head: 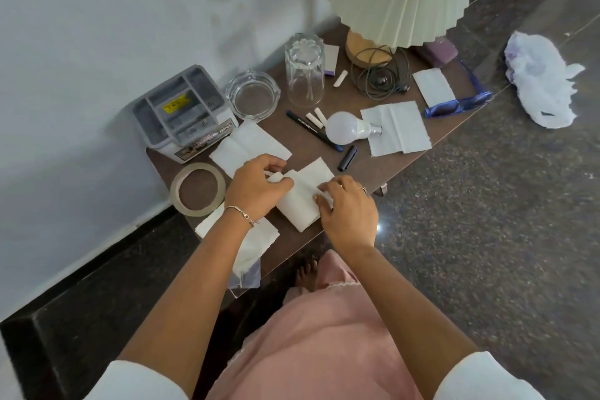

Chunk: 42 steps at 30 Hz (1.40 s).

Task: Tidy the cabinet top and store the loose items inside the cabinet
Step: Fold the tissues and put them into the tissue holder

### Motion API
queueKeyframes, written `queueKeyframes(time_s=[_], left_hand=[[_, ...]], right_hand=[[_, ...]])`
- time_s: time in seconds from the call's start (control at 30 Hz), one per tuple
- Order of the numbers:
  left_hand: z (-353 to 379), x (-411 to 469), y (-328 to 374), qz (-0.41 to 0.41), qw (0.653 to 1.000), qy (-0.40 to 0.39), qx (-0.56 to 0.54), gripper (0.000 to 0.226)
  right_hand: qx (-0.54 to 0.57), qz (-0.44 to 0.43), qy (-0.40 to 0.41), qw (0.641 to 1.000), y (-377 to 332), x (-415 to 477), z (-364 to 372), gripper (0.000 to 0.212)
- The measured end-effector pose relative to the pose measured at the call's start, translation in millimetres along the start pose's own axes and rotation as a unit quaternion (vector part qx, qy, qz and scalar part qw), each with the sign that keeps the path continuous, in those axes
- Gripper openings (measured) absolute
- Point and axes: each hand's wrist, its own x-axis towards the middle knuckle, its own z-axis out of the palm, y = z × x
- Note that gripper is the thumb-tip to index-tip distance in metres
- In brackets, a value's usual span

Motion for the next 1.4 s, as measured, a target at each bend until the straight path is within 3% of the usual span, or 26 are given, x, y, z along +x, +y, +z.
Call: queueKeyframes(time_s=[0.13, 0.6, 0.7, 0.77, 0.87, 0.97, 1.07, 1.23, 1.3, 1.4], left_hand=[[0.8, -4.0, -5.7, -0.006, 0.999, 0.002, -0.048, 0.028], [-6.7, -22.9, -9.9, 0.025, 0.998, -0.013, -0.053, 0.027], [-7.0, -22.1, -7.4, 0.030, 0.999, -0.005, -0.032, 0.027], [-6.9, -20.3, -1.7, 0.060, 0.998, 0.026, -0.022, 0.027], [-7.7, -17.4, 14.2, 0.101, 0.991, 0.054, -0.074, 0.019], [-10.7, -16.0, 28.8, 0.055, 0.977, 0.011, -0.207, 0.013], [-13.5, -21.3, 39.9, 0.009, 0.940, -0.040, -0.340, 0.011], [-18.4, -30.9, 49.5, -0.013, 0.894, -0.083, -0.441, 0.024], [-19.0, -33.2, 52.2, -0.001, 0.896, -0.059, -0.440, 0.024], [-16.7, -34.6, 53.6, 0.005, 0.927, -0.027, -0.374, 0.028]], right_hand=[[0.018, 0.010, 0.022, 1.000, -0.8, -3.9, 2.4, 0.017], [0.090, 0.118, 0.087, 0.985, -11.5, -12.7, -12.2, 0.017], [0.178, 0.152, 0.082, 0.969, -15.0, -8.3, -22.9, 0.017], [0.322, 0.184, 0.071, 0.926, -19.6, -5.2, -33.0, 0.011], [0.535, 0.236, 0.026, 0.811, -28.4, -5.4, -48.2, 0.006], [0.641, 0.250, -0.004, 0.725, -33.0, -6.5, -54.6, 0.010], [0.710, 0.249, -0.023, 0.659, -37.3, -6.1, -56.4, 0.007], [0.744, 0.255, -0.048, 0.616, -40.8, -5.0, -56.1, 0.009], [0.759, 0.258, -0.058, 0.595, -42.2, -5.9, -56.7, 0.014], [0.781, 0.266, -0.075, 0.560, -45.5, -8.3, -58.9, 0.029]])
